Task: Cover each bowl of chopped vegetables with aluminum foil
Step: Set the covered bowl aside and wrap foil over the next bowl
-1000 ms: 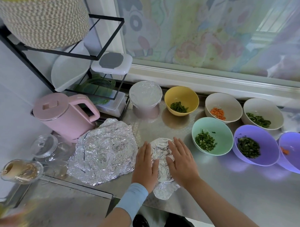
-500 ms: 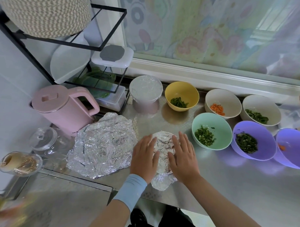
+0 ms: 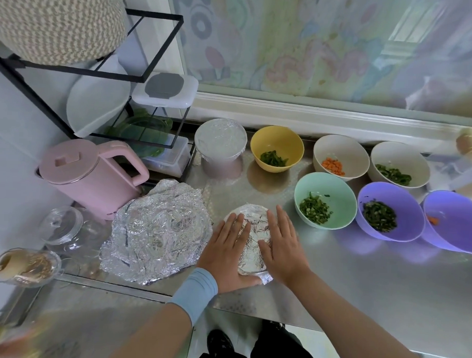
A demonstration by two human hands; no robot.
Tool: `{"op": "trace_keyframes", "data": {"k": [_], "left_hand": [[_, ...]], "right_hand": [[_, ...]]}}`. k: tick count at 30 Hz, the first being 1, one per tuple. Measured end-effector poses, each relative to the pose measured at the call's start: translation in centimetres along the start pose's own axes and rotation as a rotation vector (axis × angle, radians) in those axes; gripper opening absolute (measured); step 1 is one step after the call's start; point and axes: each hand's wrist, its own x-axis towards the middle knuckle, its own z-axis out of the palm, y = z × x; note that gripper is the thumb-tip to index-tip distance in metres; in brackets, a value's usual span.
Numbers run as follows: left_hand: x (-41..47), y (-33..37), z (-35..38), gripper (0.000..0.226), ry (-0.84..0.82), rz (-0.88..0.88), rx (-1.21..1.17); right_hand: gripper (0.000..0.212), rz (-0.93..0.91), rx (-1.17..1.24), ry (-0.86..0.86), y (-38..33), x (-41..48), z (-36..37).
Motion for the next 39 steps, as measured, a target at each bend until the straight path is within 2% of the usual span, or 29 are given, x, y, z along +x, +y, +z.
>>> {"op": "trace_keyframes", "data": {"k": [3, 7, 10, 15, 19, 22, 25, 28, 30, 33, 36, 37, 39], "left_hand": [[0.7, 0.4, -1.5, 0.13, 0.006, 0.013, 0.005], [2.4, 0.3, -2.5, 0.135, -0.058, 0.113, 0.137], [2.9, 0.2, -2.0, 0.134, -0.121, 0.087, 0.107], [2.4, 1.1, -1.3, 0.126, -0.09, 0.022, 0.059], [2.2, 0.9, -1.5, 0.13, -0.117, -0.015, 0.0], [2.3, -0.4, -1.7, 0.098, -0.006, -0.032, -0.126], [2.7, -1.5, -1.2, 0.065, 0.143, -0.136, -0.473], [3.2, -0.9, -0.9, 0.048, 0.222, -0.335, -0.878], [3.4, -0.5, -1.0, 0.041, 0.301, -0.46, -1.007], [3.7, -0.3, -0.8, 0.034, 0.384, -0.532, -1.045], [3.9, -0.4, -0.7, 0.032, 0.364, -0.526, -1.057], [3.8, -0.7, -0.9, 0.033, 0.352, -0.507, -1.035], [4.2, -1.7, -1.6, 0.041, 0.392, -0.394, -0.847]], "right_hand": [[0.067, 0.054, -0.153, 0.096, -1.1, -0.7, -0.4], [0.067, 0.101, -0.048, 0.116, -2.1, -1.8, 1.1], [0.069, 0.101, 0.034, 0.104, -1.8, -1.9, 2.0], [0.068, 0.052, 0.082, 0.139, -1.5, -1.8, 1.9], [0.07, -0.03, 0.092, 0.104, -0.3, -1.1, 1.5], [0.071, -0.06, 0.075, 0.077, 0.5, -0.6, 0.9], [0.074, -0.068, 0.105, 0.06, 0.5, -0.5, 0.5], [0.077, 0.065, 0.356, 0.056, 0.1, -0.5, 0.4], [0.073, 0.202, 0.586, 0.082, -0.4, -0.2, 0.2], [0.061, 0.266, 0.673, 0.143, -0.9, 0.3, 0.1], [0.052, 0.275, 0.634, 0.134, -0.9, 0.4, 0.1], [0.05, 0.282, 0.605, 0.111, -0.9, 0.4, 0.0], [0.05, 0.279, 0.476, 0.084, -0.7, 0.7, -0.4]]}}
